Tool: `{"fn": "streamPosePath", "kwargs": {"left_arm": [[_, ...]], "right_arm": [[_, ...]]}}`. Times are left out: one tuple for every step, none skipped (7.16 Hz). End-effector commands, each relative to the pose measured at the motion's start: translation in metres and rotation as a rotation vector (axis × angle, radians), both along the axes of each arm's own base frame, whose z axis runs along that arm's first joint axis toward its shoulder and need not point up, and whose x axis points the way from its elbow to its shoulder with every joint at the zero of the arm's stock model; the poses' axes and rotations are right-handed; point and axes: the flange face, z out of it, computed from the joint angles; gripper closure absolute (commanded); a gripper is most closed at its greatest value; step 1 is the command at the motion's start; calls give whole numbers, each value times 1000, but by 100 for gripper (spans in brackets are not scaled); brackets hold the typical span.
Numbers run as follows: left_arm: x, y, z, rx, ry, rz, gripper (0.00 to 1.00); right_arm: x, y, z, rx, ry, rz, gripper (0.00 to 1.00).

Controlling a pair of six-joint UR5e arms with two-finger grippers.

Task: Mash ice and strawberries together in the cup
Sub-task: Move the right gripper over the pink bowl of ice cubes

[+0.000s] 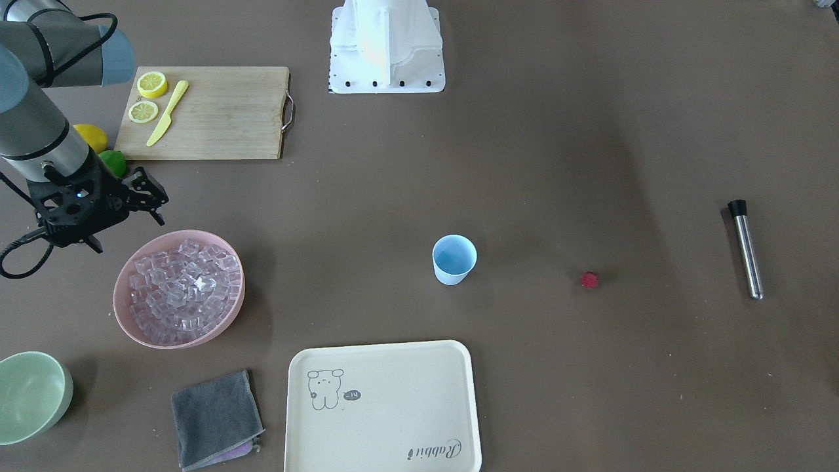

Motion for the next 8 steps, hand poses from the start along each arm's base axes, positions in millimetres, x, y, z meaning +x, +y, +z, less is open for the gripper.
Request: {"fn": "streamPosePath", "kwargs": {"left_arm": [[-4,1,-2,4,-1,-7,1],[-5,0,-5,12,-2,-8,1],[-4,1,-5,11,-2,-8,1],[-5,1,-5,12,-1,-9,1],[-10,2,-10,24,-2,-19,1],[-11,5,-11,25,-3,-21,1],[-10,10,-15,39,-6,-23,1],[-10,10,-15,39,-6,-23,1]], "right_arm": [[-18,-17,2,58,8,-38,0],[-21,-22,2,93,-29,-37,0],[-36,-17,0,137,-63,-56,0],[-37,-16,0,150,-70,-55,0],[-42,-16,2,167,-53,-52,1],[-46,-16,5,169,-44,-56,1],[-49,-19,11,177,-29,-70,2],[-51,-22,11,209,-18,-105,5]]}}
